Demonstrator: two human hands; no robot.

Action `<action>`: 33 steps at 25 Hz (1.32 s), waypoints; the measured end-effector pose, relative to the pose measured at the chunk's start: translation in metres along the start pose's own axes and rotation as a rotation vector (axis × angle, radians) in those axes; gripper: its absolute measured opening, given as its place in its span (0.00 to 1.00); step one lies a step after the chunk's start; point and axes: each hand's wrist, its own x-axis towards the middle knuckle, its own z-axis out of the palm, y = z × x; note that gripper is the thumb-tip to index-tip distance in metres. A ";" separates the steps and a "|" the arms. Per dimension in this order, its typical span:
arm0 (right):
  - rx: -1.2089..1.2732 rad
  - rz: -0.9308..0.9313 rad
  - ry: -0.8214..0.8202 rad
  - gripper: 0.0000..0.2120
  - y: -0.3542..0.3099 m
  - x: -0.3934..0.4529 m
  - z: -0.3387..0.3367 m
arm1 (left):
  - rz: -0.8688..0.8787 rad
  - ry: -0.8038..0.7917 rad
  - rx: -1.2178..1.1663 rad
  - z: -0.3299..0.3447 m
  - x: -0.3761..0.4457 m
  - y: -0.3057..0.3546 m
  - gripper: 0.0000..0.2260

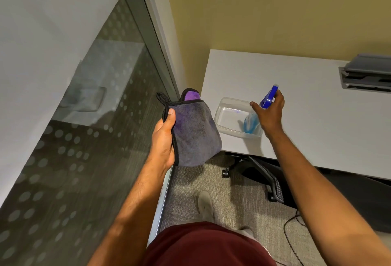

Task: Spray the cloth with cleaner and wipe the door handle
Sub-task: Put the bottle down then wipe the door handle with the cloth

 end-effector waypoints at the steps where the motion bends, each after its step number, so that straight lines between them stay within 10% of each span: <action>1: 0.023 0.005 0.007 0.45 -0.002 -0.006 -0.002 | -0.001 -0.008 0.009 -0.001 -0.001 0.000 0.17; 7: 0.097 -0.164 0.239 0.46 -0.034 -0.088 -0.002 | 0.058 -0.046 0.145 -0.009 -0.010 0.005 0.11; 14: 0.046 -0.621 -0.244 0.20 -0.093 -0.190 0.025 | 0.197 -0.097 0.327 -0.020 -0.054 -0.003 0.09; 24: -0.087 -0.622 -0.724 0.32 -0.088 -0.293 -0.051 | 0.312 -0.063 0.485 -0.048 -0.213 -0.039 0.10; 33: -0.051 -0.850 -0.620 0.07 -0.061 -0.399 -0.090 | 0.335 0.134 0.291 -0.085 -0.351 -0.092 0.12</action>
